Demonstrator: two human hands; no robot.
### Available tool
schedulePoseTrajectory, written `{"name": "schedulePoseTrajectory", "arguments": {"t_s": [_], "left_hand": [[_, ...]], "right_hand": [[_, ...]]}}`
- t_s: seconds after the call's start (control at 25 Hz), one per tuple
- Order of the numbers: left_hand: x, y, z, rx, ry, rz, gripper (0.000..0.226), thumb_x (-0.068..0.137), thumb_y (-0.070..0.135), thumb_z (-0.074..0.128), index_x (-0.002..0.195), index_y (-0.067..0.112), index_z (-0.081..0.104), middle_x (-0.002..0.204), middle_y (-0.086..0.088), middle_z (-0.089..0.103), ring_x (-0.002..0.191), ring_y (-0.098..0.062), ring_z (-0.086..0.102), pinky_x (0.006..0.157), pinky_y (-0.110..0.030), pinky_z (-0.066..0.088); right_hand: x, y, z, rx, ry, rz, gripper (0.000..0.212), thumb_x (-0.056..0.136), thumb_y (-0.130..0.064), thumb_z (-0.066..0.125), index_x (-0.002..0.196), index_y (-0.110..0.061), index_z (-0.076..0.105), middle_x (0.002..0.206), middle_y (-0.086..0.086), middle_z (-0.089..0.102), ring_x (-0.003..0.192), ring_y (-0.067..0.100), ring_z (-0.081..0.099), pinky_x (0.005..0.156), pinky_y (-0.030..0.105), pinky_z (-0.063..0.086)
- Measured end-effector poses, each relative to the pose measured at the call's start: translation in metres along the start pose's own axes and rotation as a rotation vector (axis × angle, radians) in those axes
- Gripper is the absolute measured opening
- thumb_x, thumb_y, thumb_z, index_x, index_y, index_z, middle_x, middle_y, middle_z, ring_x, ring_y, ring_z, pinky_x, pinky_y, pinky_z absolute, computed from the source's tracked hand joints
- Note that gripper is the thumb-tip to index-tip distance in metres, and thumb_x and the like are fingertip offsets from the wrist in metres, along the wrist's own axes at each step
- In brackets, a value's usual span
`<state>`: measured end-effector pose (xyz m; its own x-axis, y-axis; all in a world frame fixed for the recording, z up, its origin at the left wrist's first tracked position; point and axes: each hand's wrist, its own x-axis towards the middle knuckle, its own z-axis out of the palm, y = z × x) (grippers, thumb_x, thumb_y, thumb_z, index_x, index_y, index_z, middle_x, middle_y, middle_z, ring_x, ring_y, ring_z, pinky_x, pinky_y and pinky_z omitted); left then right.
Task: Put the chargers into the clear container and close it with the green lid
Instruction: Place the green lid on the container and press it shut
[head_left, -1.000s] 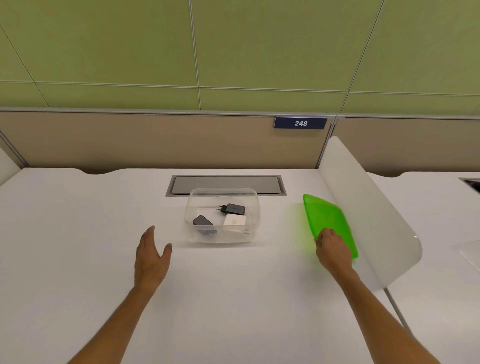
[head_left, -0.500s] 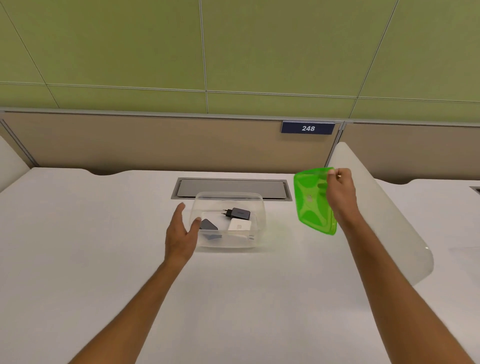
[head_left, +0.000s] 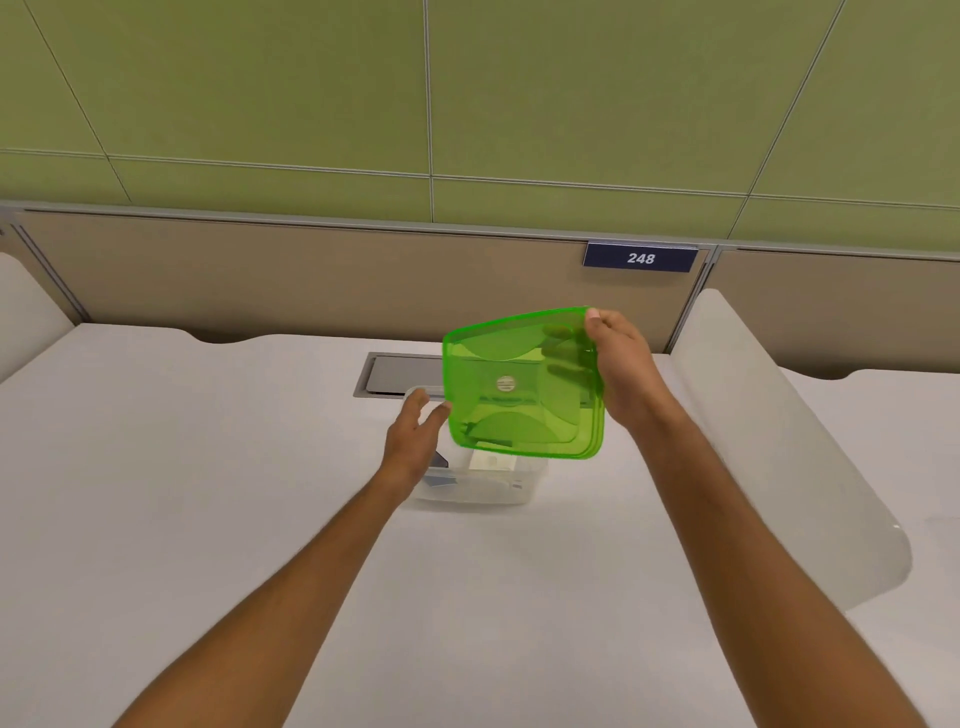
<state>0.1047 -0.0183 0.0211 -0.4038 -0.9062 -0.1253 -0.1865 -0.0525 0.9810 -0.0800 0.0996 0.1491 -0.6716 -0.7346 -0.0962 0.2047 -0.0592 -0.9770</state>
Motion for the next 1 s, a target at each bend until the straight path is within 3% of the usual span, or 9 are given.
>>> {"name": "schedulePoseTrajectory", "arguments": {"t_s": [0.08,0.2,0.32,0.44,0.52,0.64,0.76,0.84,1.0], "left_hand": [[0.010,-0.001,-0.007,-0.119,-0.023,-0.041,0.044,0.095,0.029,0.051,0.136,0.016,0.044,0.137,-0.003,0.052,0.115,-0.017,0.052,0.089,-0.026,0.043],[0.020,-0.005,-0.022,-0.315,-0.064,-0.066,0.037,0.094,0.018,0.051,0.131,0.018,0.049,0.125,-0.009,0.061,0.108,-0.024,0.060,0.082,-0.033,0.050],[0.030,-0.013,-0.038,-0.372,-0.051,-0.078,0.043,0.091,0.013,0.054,0.133,0.021,0.049,0.119,-0.007,0.063,0.102,-0.022,0.061,0.086,-0.036,0.049],[0.037,-0.019,-0.046,-0.356,0.015,-0.076,0.036,0.089,0.009,0.055,0.120,0.025,0.062,0.108,0.000,0.068,0.097,-0.017,0.061,0.092,-0.036,0.046],[0.041,-0.022,-0.049,-0.337,0.072,-0.086,0.032,0.087,0.006,0.056,0.115,0.018,0.066,0.097,0.005,0.071,0.089,-0.013,0.063,0.087,-0.031,0.049],[0.044,-0.026,-0.050,-0.254,0.110,-0.092,0.029,0.088,0.008,0.057,0.113,0.016,0.067,0.094,0.005,0.071,0.082,-0.005,0.066,0.073,-0.019,0.050],[0.042,-0.029,-0.044,-0.101,0.142,-0.065,0.024,0.087,0.012,0.057,0.096,0.031,0.069,0.092,0.002,0.071,0.085,-0.014,0.064,0.076,-0.026,0.049],[0.041,-0.034,-0.039,0.012,0.165,-0.044,0.019,0.086,0.014,0.057,0.091,0.030,0.068,0.088,0.001,0.071,0.083,-0.019,0.062,0.070,-0.027,0.047],[0.043,-0.045,-0.036,0.162,0.178,-0.041,0.021,0.084,0.016,0.058,0.103,0.021,0.068,0.090,-0.006,0.071,0.085,-0.026,0.062,0.068,-0.028,0.042]], "right_hand": [[0.007,0.005,0.010,0.065,-0.054,0.054,0.016,0.102,-0.023,0.042,0.098,-0.012,0.053,0.099,0.016,0.068,0.086,0.034,0.065,0.083,0.051,0.053],[0.022,0.015,0.021,0.081,-0.027,0.089,0.018,0.100,-0.025,0.046,0.104,-0.009,0.053,0.100,0.019,0.065,0.085,0.034,0.064,0.081,0.050,0.055],[0.040,0.027,0.029,0.011,0.179,0.026,0.020,0.093,-0.024,0.060,0.078,-0.014,0.049,0.087,0.015,0.056,0.082,0.028,0.053,0.083,0.050,0.053],[0.052,0.043,0.035,-0.114,0.273,-0.063,0.025,0.087,-0.016,0.065,0.066,-0.016,0.052,0.068,0.005,0.050,0.069,0.021,0.046,0.068,0.037,0.045],[0.058,0.058,0.036,-0.219,0.310,-0.096,0.013,0.086,-0.014,0.063,0.073,-0.015,0.061,0.064,-0.003,0.055,0.064,0.015,0.048,0.061,0.022,0.044],[0.064,0.082,0.035,-0.429,0.326,-0.104,0.015,0.087,-0.016,0.056,0.099,-0.016,0.064,0.083,-0.003,0.063,0.076,0.018,0.056,0.064,0.021,0.045],[0.070,0.108,0.030,-0.655,0.260,-0.076,0.034,0.090,-0.017,0.050,0.124,-0.019,0.056,0.096,0.006,0.060,0.083,0.026,0.056,0.077,0.032,0.044],[0.074,0.122,0.026,-0.751,0.210,-0.044,0.042,0.092,-0.016,0.047,0.133,-0.020,0.050,0.106,0.013,0.063,0.091,0.031,0.059,0.083,0.035,0.045],[0.081,0.139,0.018,-0.820,0.137,0.028,0.047,0.094,-0.017,0.043,0.141,-0.018,0.043,0.128,0.018,0.060,0.107,0.037,0.060,0.094,0.041,0.047]]}}
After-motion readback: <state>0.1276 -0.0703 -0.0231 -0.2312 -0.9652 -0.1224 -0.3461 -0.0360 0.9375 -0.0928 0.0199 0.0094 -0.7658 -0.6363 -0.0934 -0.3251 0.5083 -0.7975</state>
